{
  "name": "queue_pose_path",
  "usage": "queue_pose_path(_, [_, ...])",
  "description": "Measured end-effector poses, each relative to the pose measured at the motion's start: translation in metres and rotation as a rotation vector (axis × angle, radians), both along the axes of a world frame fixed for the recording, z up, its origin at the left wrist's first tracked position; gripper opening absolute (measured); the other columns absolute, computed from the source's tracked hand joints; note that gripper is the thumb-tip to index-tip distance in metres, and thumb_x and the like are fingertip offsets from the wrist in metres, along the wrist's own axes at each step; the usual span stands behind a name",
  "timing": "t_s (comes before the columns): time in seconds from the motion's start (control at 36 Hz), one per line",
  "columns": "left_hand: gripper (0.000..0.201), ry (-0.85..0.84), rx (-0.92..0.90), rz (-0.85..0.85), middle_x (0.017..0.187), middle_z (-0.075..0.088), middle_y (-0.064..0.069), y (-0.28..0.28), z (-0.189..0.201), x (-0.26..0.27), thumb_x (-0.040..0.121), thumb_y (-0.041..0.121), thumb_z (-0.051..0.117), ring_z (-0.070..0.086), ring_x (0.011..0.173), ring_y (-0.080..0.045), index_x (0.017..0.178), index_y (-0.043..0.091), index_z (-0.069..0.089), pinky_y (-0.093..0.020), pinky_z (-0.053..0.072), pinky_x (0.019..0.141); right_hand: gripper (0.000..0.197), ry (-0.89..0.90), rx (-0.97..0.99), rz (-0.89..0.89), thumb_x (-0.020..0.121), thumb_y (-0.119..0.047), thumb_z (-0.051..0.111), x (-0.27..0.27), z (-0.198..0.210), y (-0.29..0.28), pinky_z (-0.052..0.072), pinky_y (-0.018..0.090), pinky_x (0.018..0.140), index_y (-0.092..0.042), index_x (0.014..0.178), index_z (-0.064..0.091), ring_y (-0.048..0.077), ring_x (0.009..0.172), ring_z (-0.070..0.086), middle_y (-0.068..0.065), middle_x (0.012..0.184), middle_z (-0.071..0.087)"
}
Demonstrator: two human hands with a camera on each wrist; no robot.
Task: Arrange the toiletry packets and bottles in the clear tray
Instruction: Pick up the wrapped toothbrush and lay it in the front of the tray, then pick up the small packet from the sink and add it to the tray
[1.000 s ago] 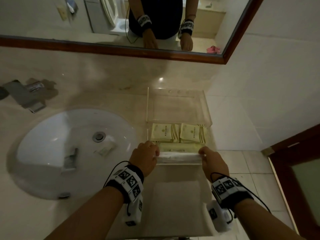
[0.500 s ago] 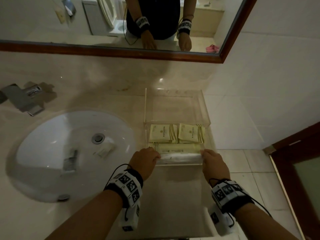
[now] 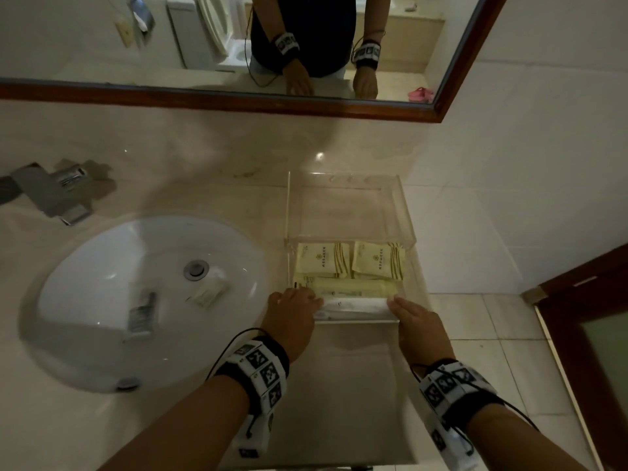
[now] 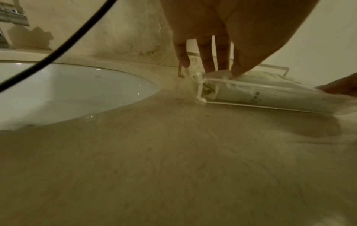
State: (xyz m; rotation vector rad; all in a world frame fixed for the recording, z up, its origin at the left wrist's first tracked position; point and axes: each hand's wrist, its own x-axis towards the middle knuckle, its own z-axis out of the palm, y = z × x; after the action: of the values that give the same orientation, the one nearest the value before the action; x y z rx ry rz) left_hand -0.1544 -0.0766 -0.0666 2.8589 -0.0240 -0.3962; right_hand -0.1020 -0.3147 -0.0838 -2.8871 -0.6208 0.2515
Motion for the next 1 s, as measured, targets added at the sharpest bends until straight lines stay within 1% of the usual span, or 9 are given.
queue_pose_path(0.11, [0.048,-0.026,-0.061,-0.024,0.147,0.037,0.008,-0.007,0.007,-0.008,0.096,0.017,0.035,0.032,0.136,-0.015,0.143,0.029,0.035,-0.036,0.019,0.114,0.047,-0.026,-0.051,-0.018,0.058,-0.005,0.080,-0.004,0.007,0.005,0.059,0.040,0.066,-0.010,0.103,0.071,0.028,0.087,0.072,0.015,0.107,0.071])
queue_pose_path(0.22, [0.048,-0.032,-0.079,-0.050,0.151,0.032,0.012,-0.011,0.008,-0.013,0.097,0.022,0.034,0.028,0.139,-0.010,0.144,0.030,0.032,-0.036,0.015,0.116,0.043,-0.022,-0.063,0.008,0.083,-0.031,0.041,-0.014,0.007,0.002,0.056,0.040,0.079,-0.015,0.114,0.066,0.028,0.101,0.068,0.012,0.117,0.068])
queue_pose_path(0.31, [0.054,-0.016,-0.073,-0.076,0.150,0.035,0.009,-0.011,0.001,-0.015,0.091,0.032,0.023,0.032,0.139,-0.013,0.143,0.027,0.037,-0.038,0.017,0.114,0.051,0.025,-0.072,0.008,0.090,-0.039,0.030,-0.020,0.007,0.005,0.055,0.042,0.082,-0.013,0.116,0.065,0.031,0.106,0.066,0.012,0.119,0.066])
queue_pose_path(0.42, [0.060,-0.060,-0.060,-0.075,0.133,0.058,0.003,-0.014,0.000,-0.014,0.079,0.035,0.025,0.056,0.121,-0.020,0.129,0.023,0.056,-0.045,0.037,0.100,0.063,0.000,-0.018,-0.038,0.087,-0.047,0.023,-0.020,0.007,0.013,0.044,0.044,0.100,-0.014,0.131,0.054,0.032,0.127,0.051,0.011,0.138,0.052])
queue_pose_path(0.5, [0.051,-0.014,0.005,-0.091,0.151,0.035,0.006,-0.016,0.004,-0.012,0.091,0.030,0.036,0.033,0.139,-0.014,0.142,0.025,0.036,-0.043,0.021,0.112,0.066,0.109,-0.063,-0.064,0.089,-0.053,0.016,-0.018,0.008,0.018,0.023,0.038,0.115,-0.021,0.146,0.030,0.024,0.144,0.021,0.004,0.156,0.024])
queue_pose_path(0.58, [0.055,0.027,0.024,-0.096,0.158,0.019,0.004,-0.016,0.010,-0.010,0.095,0.031,0.034,0.017,0.146,-0.013,0.148,0.023,0.021,-0.041,0.010,0.117,0.087,0.101,-0.069,-0.092,0.075,-0.061,0.001,-0.014,0.006,0.022,0.026,0.041,0.114,-0.020,0.144,0.033,0.026,0.143,0.024,0.007,0.155,0.026])
queue_pose_path(0.69, [0.058,0.096,0.044,-0.090,0.160,0.012,0.003,-0.018,0.012,-0.009,0.097,0.034,0.032,0.012,0.147,-0.014,0.150,0.021,0.015,-0.045,0.006,0.119,0.091,0.142,-0.116,-0.108,0.072,-0.064,-0.003,-0.014,0.006,0.025,0.024,0.041,0.115,-0.022,0.146,0.028,0.025,0.144,0.020,0.005,0.157,0.020])
queue_pose_path(0.81, [0.058,0.134,0.032,-0.098,0.160,0.009,0.002,-0.017,0.014,-0.008,0.097,0.037,0.031,0.009,0.148,-0.015,0.150,0.021,0.013,-0.046,0.005,0.120,0.062,0.165,-0.158,-0.115,0.094,-0.055,0.024,-0.014,0.011,0.027,0.020,0.040,0.117,-0.024,0.147,0.021,0.022,0.146,0.014,0.003,0.159,0.013])
queue_pose_path(1.0, [0.056,0.173,-0.027,-0.058,0.161,0.004,0.004,-0.011,0.027,-0.013,0.100,0.041,0.024,0.003,0.149,-0.014,0.151,0.023,0.009,-0.050,0.001,0.119,0.057,0.149,-0.081,-0.123,0.096,-0.051,0.026,-0.017,0.035,0.035,0.017,0.040,0.119,-0.027,0.148,0.021,0.018,0.147,0.011,0.000,0.158,0.013])
